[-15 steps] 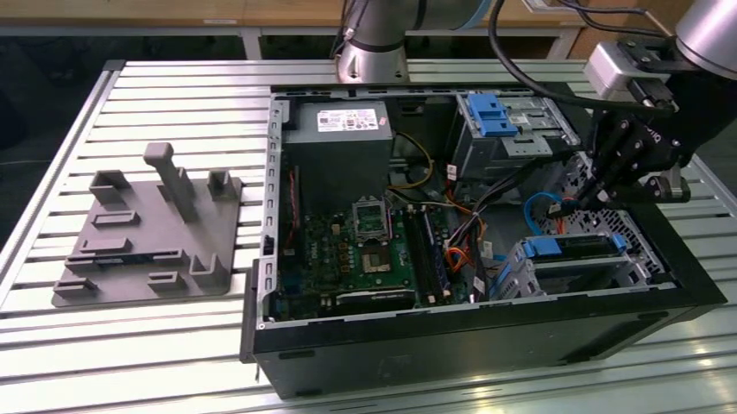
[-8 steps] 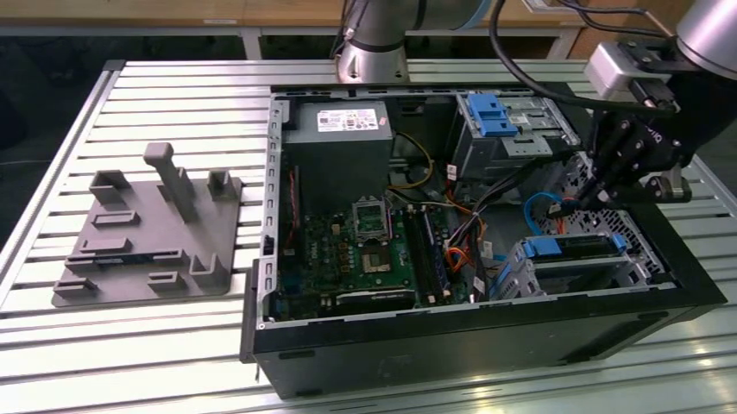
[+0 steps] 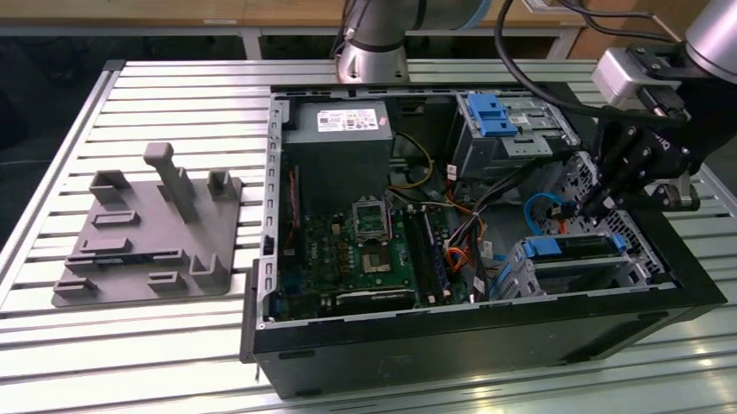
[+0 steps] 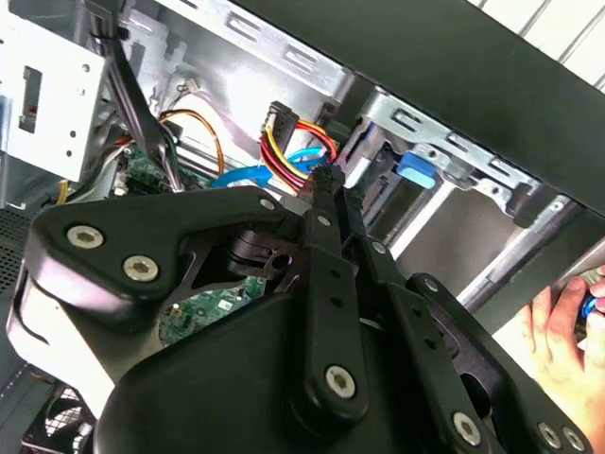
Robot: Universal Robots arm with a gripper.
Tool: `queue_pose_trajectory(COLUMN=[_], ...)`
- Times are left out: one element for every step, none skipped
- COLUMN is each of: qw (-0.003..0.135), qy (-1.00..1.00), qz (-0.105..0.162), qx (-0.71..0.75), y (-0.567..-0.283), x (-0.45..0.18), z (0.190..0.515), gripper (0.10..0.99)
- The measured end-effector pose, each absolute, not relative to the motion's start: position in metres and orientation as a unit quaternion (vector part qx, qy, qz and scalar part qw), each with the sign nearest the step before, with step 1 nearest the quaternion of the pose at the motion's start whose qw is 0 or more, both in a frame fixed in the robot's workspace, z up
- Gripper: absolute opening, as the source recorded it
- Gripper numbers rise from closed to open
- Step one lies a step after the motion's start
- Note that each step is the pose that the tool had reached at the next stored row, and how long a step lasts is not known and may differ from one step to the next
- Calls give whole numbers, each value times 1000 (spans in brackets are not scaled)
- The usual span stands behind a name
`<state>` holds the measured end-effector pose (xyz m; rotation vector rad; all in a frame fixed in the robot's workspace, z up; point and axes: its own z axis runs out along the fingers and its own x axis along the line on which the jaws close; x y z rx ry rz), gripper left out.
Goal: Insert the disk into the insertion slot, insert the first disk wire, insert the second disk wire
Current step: 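Insert the first disk wire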
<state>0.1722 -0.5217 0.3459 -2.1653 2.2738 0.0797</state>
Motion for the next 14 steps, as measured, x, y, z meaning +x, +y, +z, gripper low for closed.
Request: queue_pose_trajectory(qw=[0, 0, 0, 0, 0, 0, 0, 1, 1, 1, 1, 1, 1, 1], qy=[724, 724, 724, 724, 724, 724, 724, 724, 724, 724, 724, 724, 724, 724], qz=[25, 25, 25, 25, 25, 25, 25, 26, 26, 26, 26, 26, 26, 26], qx=[-689, -689, -689, -689, -689, -689, -689, -689, -689, -689, -689, -689, -689, -689], y=[-524, -526, -528, -530, -531, -533, -533, -534, -535, -536, -537, -538, -539, -539], x=[172, 172, 172, 172, 172, 172, 172, 172, 172, 172, 172, 172, 172, 172], z=[346, 346, 346, 346, 346, 346, 346, 346, 346, 346, 346, 346, 346, 346], gripper=[161, 161, 161, 161, 161, 161, 161, 161, 161, 161, 161, 161, 161, 161])
